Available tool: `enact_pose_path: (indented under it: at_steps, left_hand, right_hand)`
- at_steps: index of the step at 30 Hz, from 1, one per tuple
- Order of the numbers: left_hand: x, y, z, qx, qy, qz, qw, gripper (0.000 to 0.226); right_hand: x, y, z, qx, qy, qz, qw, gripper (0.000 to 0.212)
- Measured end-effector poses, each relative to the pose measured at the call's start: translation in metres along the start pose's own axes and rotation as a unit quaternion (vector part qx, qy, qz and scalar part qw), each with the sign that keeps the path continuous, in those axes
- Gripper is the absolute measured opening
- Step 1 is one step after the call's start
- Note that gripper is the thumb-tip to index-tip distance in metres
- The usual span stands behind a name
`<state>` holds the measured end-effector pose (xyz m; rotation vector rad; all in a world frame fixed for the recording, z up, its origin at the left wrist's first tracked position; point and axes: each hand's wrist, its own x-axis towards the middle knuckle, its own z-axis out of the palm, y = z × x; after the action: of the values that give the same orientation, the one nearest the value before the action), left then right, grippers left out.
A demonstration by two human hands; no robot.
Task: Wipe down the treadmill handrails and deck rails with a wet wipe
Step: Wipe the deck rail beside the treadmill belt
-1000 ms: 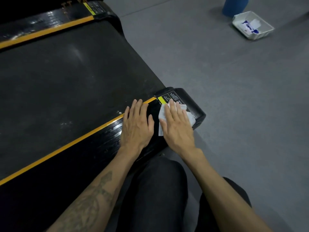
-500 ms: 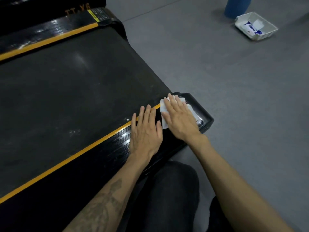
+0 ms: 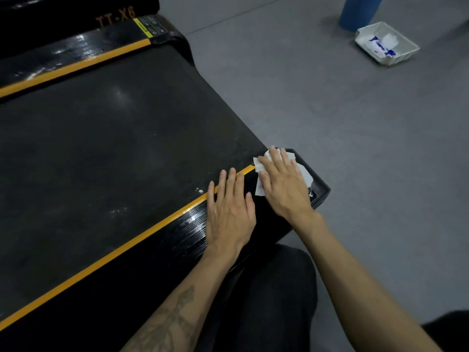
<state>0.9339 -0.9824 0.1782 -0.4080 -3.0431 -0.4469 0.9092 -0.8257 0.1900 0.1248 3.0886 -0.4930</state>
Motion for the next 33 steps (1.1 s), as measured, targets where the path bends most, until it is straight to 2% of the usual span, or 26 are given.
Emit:
enact_pose_path:
  at_steps: [2, 7, 11, 15, 18, 22, 25, 30, 33]
  left_hand:
    - [0.001, 0.000, 0.001, -0.001, -0.002, -0.001, 1.000, 0.055]
    - [0.001, 0.000, 0.001, 0.002, -0.001, 0.000, 1.000, 0.056]
    - [0.000, 0.000, 0.000, 0.006, 0.002, -0.005, 1.000, 0.057]
    - [0.001, 0.000, 0.001, 0.004, -0.001, -0.003, 1.000, 0.055]
    - [0.000, 0.000, 0.002, 0.009, 0.001, -0.004, 1.000, 0.054]
    - [0.000, 0.000, 0.002, 0.007, 0.003, -0.006, 1.000, 0.055]
    - [0.001, 0.000, 0.002, 0.009, 0.000, -0.006, 1.000, 0.057]
    - [0.000, 0.001, 0.001, 0.013, 0.007, -0.006, 1.000, 0.057]
    - [0.000, 0.002, 0.000, 0.010, 0.008, -0.007, 1.000, 0.056]
  right_hand:
    - [-0.003, -0.010, 0.004, -0.001, 0.002, 0.011, 1.000, 0.051]
    - [0.001, -0.002, -0.002, -0.019, -0.034, -0.048, 0.998, 0.051]
    - [0.000, 0.000, -0.003, -0.019, 0.001, 0.017, 1.000, 0.050]
    - [-0.007, -0.012, 0.002, -0.024, -0.029, -0.035, 0.999, 0.051]
    - [0.005, -0.003, -0.011, -0.061, -0.058, -0.037, 0.996, 0.052]
    - [0.000, -0.002, -0.013, -0.143, -0.061, 0.004, 0.988, 0.056]
    - [-0.014, -0.014, -0.010, -0.122, -0.036, 0.024, 0.992, 0.059]
    - [-0.003, -0.012, -0.008, -0.107, -0.055, -0.035, 0.992, 0.060]
    - [0.016, -0.005, -0.013, -0.121, -0.062, -0.020, 0.991, 0.059]
